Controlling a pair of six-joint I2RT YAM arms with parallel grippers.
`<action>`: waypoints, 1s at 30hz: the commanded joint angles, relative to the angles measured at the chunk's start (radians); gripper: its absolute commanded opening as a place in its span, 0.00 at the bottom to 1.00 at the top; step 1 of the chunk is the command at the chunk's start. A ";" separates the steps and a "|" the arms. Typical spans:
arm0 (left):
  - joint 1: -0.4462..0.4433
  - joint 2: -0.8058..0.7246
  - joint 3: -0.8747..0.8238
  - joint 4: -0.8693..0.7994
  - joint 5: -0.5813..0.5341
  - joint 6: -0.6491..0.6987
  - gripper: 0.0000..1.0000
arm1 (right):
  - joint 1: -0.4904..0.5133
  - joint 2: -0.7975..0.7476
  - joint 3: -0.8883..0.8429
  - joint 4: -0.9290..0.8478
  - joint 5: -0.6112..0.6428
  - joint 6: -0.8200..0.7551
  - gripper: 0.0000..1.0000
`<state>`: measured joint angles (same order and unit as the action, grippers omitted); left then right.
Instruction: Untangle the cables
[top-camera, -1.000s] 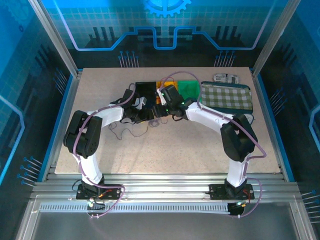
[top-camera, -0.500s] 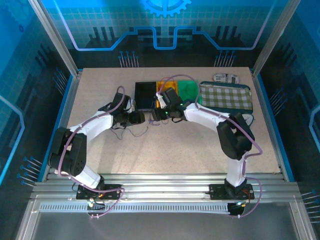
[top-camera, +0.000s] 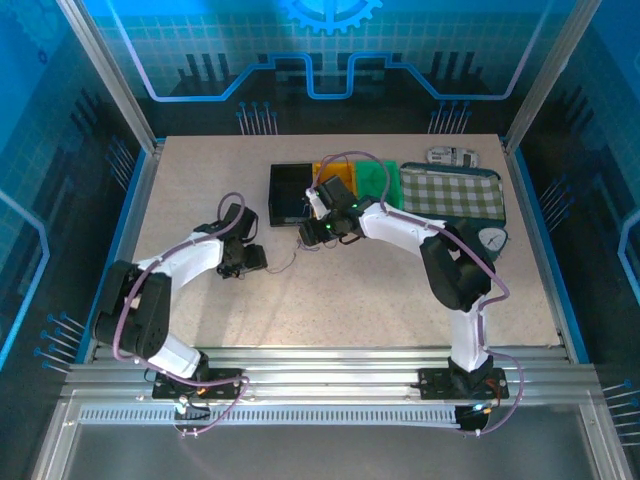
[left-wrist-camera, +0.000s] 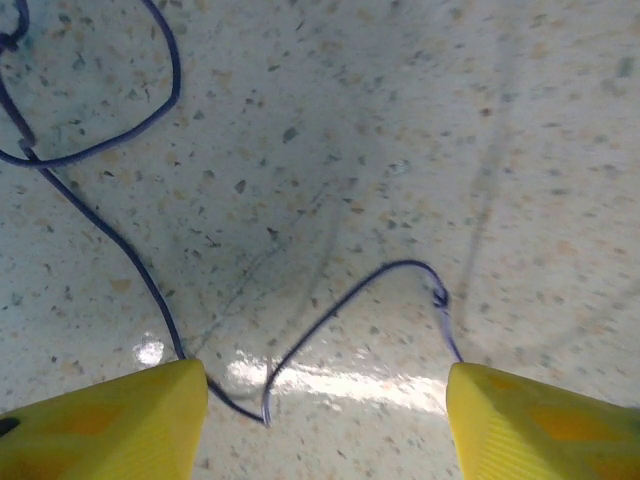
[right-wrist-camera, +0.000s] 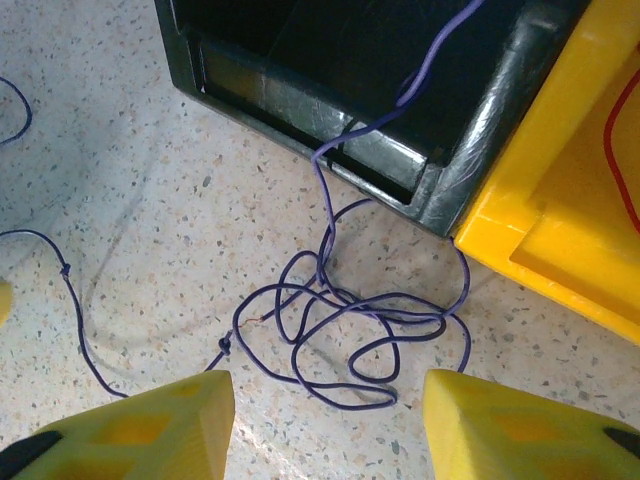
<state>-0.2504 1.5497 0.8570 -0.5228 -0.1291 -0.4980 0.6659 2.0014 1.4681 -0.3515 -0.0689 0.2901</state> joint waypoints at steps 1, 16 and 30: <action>0.017 0.079 0.035 0.000 -0.028 -0.003 0.53 | 0.000 0.007 0.025 -0.023 -0.015 -0.020 0.52; 0.019 0.025 0.059 0.048 -0.044 -0.009 0.00 | -0.005 0.202 0.211 -0.177 -0.058 -0.043 0.52; 0.036 -0.286 0.390 -0.003 -0.228 -0.029 0.00 | -0.027 0.157 0.044 -0.221 -0.037 -0.107 0.44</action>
<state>-0.2249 1.2846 1.1755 -0.5369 -0.3267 -0.5251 0.6510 2.1765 1.5902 -0.4854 -0.0917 0.2012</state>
